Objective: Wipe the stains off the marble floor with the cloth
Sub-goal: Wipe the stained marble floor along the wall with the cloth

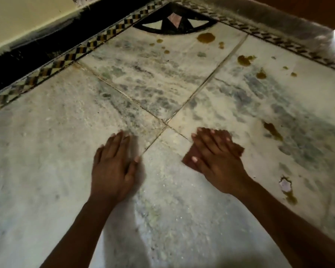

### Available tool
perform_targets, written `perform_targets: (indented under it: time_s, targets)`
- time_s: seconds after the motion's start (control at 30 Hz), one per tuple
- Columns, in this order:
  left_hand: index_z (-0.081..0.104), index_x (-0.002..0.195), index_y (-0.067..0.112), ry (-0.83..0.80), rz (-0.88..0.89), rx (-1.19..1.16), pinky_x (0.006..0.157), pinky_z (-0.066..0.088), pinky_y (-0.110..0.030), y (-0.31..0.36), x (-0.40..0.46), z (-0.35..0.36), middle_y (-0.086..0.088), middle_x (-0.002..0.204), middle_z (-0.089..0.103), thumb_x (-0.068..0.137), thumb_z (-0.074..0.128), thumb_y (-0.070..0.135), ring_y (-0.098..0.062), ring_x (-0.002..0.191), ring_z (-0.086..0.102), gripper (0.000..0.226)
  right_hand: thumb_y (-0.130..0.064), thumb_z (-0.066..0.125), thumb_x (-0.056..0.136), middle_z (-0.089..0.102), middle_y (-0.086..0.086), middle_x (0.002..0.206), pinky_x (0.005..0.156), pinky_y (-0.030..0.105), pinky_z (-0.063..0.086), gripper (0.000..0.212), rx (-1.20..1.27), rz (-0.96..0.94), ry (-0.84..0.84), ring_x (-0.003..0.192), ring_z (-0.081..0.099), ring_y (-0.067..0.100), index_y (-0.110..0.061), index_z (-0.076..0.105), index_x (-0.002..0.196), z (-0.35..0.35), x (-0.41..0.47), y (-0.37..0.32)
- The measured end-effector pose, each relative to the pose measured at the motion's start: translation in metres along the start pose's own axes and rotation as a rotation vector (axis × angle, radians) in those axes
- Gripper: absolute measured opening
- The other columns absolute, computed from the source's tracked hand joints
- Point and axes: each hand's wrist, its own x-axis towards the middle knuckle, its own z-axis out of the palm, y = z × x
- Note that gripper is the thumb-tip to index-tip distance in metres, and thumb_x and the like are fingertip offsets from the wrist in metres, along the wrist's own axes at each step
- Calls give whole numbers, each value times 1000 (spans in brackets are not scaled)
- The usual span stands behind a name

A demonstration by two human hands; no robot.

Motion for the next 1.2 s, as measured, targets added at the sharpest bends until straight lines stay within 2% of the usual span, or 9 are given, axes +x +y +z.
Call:
perform_targets:
  time_s: [0.23, 0.33, 0.5, 0.7, 0.8, 0.9, 1.03, 1.13, 1.2]
  targets:
    - [39, 165, 10, -54, 137, -73, 125, 33, -54, 125, -4, 56, -11, 173, 37, 102, 40, 54, -31, 160, 36, 77, -57, 28, 107, 22, 7, 178, 127, 67, 7, 70, 41, 360, -11, 163, 18, 42, -23, 28, 168, -8, 78, 42]
    - [44, 162, 7, -45, 113, -43, 125, 33, -55, 147, -3, 68, -12, 171, 40, 101, 39, 48, -32, 158, 40, 74, -51, 34, 108, 42, 4, 170, 129, 60, 19, 63, 17, 182, 146, 158, 37, 34, -20, 44, 163, 1, 43, 26]
    - [49, 158, 3, 27, 126, 24, 123, 33, -56, 150, -6, 76, -14, 170, 42, 101, 41, 41, -33, 156, 43, 69, -56, 31, 111, 35, -5, 173, 131, 55, 16, 62, 14, 143, 86, 161, 29, 23, -29, 37, 166, -7, -12, 76]
    - [52, 156, 5, 40, 103, -19, 120, 35, -57, 153, -4, 76, -13, 169, 45, 100, 41, 45, -32, 155, 44, 70, -62, 10, 103, 23, 0, 178, 132, 54, 8, 76, 58, 616, 35, 164, 16, 32, -29, 26, 169, -22, -3, 170]
    - [52, 156, 4, 45, 80, -10, 119, 35, -59, 155, -5, 73, -14, 168, 45, 100, 40, 47, -34, 155, 44, 71, -56, 20, 107, 28, 11, 175, 129, 65, 14, 72, 10, 881, 145, 161, 23, 43, -19, 34, 167, -20, -50, 163]
    - [47, 159, 5, -14, 88, 12, 122, 31, -57, 155, -4, 73, -12, 171, 41, 101, 40, 46, -33, 158, 40, 71, -54, 18, 112, 6, 10, 180, 130, 65, -2, 69, 150, 1049, 34, 165, 2, 41, -20, 14, 171, -27, -6, 149]
    - [44, 161, 6, -41, 86, 20, 125, 28, -55, 152, -4, 72, -11, 172, 39, 103, 39, 45, -32, 160, 36, 70, -53, 28, 111, 16, 3, 179, 129, 62, 0, 62, 143, 649, -3, 165, 8, 36, -29, 25, 169, -20, 48, 104]
    - [45, 161, 6, -23, 80, 10, 125, 30, -56, 153, -5, 70, -10, 172, 39, 102, 39, 45, -31, 159, 37, 71, -53, 31, 111, 28, -2, 176, 133, 54, 5, 64, 71, 281, 29, 165, 18, 28, -25, 31, 168, -13, -13, 54]
    - [44, 162, 6, -18, 85, 12, 126, 30, -55, 152, -7, 71, -10, 173, 38, 103, 40, 45, -30, 160, 37, 70, -55, 30, 111, 27, -4, 177, 133, 52, 12, 63, 60, 259, -4, 165, 19, 25, -27, 32, 168, -16, -62, 68]
